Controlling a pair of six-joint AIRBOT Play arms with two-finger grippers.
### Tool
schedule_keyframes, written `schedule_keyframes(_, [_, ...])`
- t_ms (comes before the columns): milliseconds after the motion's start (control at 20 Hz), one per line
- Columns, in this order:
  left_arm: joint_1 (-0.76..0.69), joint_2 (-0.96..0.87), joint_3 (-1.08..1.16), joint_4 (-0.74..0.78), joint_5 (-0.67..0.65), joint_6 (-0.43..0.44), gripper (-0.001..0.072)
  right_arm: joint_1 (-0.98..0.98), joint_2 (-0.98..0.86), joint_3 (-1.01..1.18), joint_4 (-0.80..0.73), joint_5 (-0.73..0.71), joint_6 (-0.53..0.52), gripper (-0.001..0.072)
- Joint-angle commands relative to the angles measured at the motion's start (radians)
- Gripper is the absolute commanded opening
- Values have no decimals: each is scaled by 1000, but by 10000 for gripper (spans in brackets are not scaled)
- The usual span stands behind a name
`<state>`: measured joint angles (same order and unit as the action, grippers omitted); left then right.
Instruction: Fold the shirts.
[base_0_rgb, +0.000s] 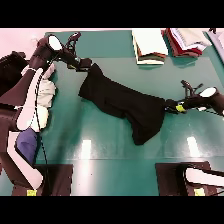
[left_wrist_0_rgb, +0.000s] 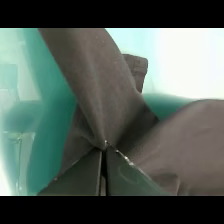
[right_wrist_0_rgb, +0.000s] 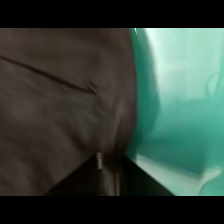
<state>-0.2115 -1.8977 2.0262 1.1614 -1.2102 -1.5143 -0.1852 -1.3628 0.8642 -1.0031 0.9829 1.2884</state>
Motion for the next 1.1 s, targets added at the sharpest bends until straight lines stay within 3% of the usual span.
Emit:
schedule_keyframes(0, [0,8,1,11,-14,-5,24,71,-46,78,5,-41,-7,19])
schedule_keyframes(150, [1,87,3,34,10,-4,24,76,38,166,4,-17,-42,17])
schedule_keyframes(300, [0,281,3,127,61,5,24,76,224,337,0,18,-78,18])
schedule_keyframes(600, [0,745,3,151,62,50,24,76,528,714,-115,155,-69,17])
schedule_keyframes(700, [0,856,3,144,61,49,24,76,584,781,-173,175,-22,17])
schedule_keyframes(800, [0,918,3,141,50,49,23,76,612,825,-204,195,11,17])
schedule_keyframes(1050, [0,880,-106,124,-16,37,24,76,556,846,-196,252,51,17])
